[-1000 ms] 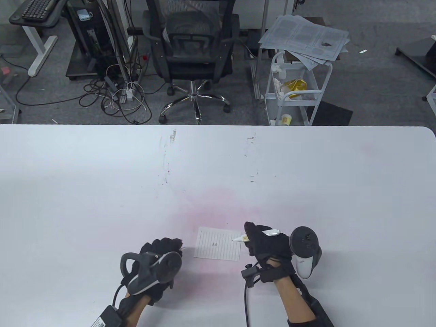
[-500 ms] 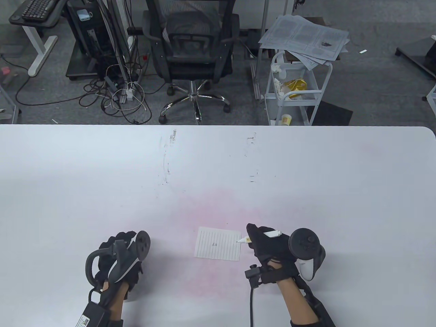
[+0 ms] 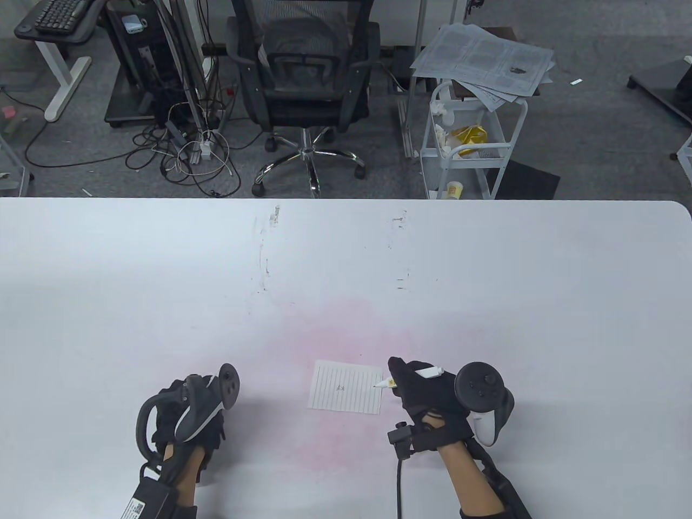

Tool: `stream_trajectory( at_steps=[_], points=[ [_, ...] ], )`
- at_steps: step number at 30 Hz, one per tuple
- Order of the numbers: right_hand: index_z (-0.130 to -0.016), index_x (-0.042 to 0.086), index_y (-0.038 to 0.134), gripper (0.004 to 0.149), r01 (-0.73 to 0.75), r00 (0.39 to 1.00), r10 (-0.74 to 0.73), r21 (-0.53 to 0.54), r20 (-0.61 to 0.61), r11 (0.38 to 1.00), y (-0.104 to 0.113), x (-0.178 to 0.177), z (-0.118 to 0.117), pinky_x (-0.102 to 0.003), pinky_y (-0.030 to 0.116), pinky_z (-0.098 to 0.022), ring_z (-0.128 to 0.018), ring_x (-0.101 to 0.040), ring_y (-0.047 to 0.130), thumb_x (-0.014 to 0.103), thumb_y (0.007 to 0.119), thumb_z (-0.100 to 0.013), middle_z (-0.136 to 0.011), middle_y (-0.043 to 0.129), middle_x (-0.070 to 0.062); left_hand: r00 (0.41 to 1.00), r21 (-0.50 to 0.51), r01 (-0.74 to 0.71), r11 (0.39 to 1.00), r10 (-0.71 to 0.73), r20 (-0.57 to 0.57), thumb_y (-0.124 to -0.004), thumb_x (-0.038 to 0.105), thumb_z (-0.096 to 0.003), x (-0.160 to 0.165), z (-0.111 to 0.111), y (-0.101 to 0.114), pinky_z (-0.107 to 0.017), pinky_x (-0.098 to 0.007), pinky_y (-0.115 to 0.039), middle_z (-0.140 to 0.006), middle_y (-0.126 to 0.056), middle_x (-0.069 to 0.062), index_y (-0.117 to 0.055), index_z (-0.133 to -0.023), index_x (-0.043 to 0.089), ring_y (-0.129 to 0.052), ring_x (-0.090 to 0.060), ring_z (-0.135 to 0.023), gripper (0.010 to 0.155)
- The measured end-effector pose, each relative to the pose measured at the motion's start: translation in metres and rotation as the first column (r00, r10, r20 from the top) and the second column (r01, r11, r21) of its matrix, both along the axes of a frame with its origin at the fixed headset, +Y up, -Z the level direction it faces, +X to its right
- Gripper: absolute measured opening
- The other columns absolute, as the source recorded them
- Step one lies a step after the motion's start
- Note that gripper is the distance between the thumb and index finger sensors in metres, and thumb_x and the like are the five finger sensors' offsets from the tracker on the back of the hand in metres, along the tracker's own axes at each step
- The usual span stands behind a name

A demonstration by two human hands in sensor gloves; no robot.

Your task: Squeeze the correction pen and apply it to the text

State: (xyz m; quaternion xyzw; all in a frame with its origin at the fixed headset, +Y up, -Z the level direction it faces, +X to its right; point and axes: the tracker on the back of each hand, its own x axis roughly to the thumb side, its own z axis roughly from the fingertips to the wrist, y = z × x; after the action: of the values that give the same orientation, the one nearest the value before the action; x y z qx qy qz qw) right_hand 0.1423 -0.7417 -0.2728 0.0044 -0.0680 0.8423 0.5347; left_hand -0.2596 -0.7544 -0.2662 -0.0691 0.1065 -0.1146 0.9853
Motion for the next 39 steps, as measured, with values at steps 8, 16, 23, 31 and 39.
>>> stream_trajectory(
  at_steps=[8,16,23,31,39],
  points=[
    [-0.037,0.017,0.096,0.047,0.003,1.000,-0.003,0.002,0.006,1.000,0.000,0.001,0.000,-0.048,0.084,-0.020,-0.009,-0.021,0.097,0.059,0.076,-0.041,-0.027,0.095,0.000,0.996,0.007,-0.087,0.996,0.087,-0.014,-0.081,0.054,-0.0338,-0.006,0.004,0.007,-0.060,-0.046,-0.081,-0.084,-0.094,-0.001,-0.082,-0.086,0.030,-0.100,-0.024,-0.070,0.058],
    [-0.037,0.017,0.096,0.046,-0.008,1.000,0.008,0.002,0.018,1.000,0.001,0.001,-0.001,-0.048,0.084,-0.020,-0.009,-0.021,0.097,0.058,0.076,-0.041,-0.027,0.095,0.000,0.978,0.192,-0.206,0.960,0.196,0.069,-0.070,0.056,-0.0381,-0.002,0.014,0.027,-0.068,-0.051,-0.074,-0.102,-0.080,-0.001,-0.071,-0.097,0.032,-0.087,-0.028,-0.093,0.063],
    [-0.037,0.017,0.096,0.047,-0.047,0.999,0.047,0.013,0.024,0.999,0.002,-0.001,-0.002,-0.048,0.084,-0.020,-0.010,-0.021,0.097,0.058,0.076,-0.041,-0.027,0.095,0.000,0.928,0.205,-0.316,0.926,0.256,0.271,-0.066,0.055,-0.0401,0.032,0.021,0.034,-0.073,-0.054,-0.066,-0.111,-0.067,-0.002,-0.063,-0.101,0.033,-0.072,-0.029,-0.104,0.065],
    [-0.037,0.017,0.096,0.047,-0.160,0.987,0.160,0.033,0.017,0.987,0.006,-0.014,-0.004,-0.048,0.084,-0.020,-0.010,-0.021,0.097,0.058,0.076,-0.041,-0.027,0.095,0.000,0.848,-0.011,-0.233,0.972,0.209,0.487,-0.065,0.053,-0.0398,0.094,0.025,0.014,-0.077,-0.053,-0.056,-0.115,-0.052,0.004,-0.057,-0.102,0.036,-0.051,-0.027,-0.110,0.065],
    [-0.036,0.016,0.097,0.046,-0.423,0.904,0.427,0.108,-0.016,0.900,0.007,-0.048,-0.007,-0.049,0.084,-0.020,-0.009,-0.021,0.097,0.058,0.076,-0.040,-0.027,0.095,0.000,0.767,-0.197,-0.218,0.956,0.292,0.572,-0.064,0.050,-0.0399,0.124,0.026,-0.009,-0.078,-0.049,-0.052,-0.114,-0.047,0.007,-0.055,-0.101,0.038,-0.046,-0.023,-0.110,0.063]
  ],
)
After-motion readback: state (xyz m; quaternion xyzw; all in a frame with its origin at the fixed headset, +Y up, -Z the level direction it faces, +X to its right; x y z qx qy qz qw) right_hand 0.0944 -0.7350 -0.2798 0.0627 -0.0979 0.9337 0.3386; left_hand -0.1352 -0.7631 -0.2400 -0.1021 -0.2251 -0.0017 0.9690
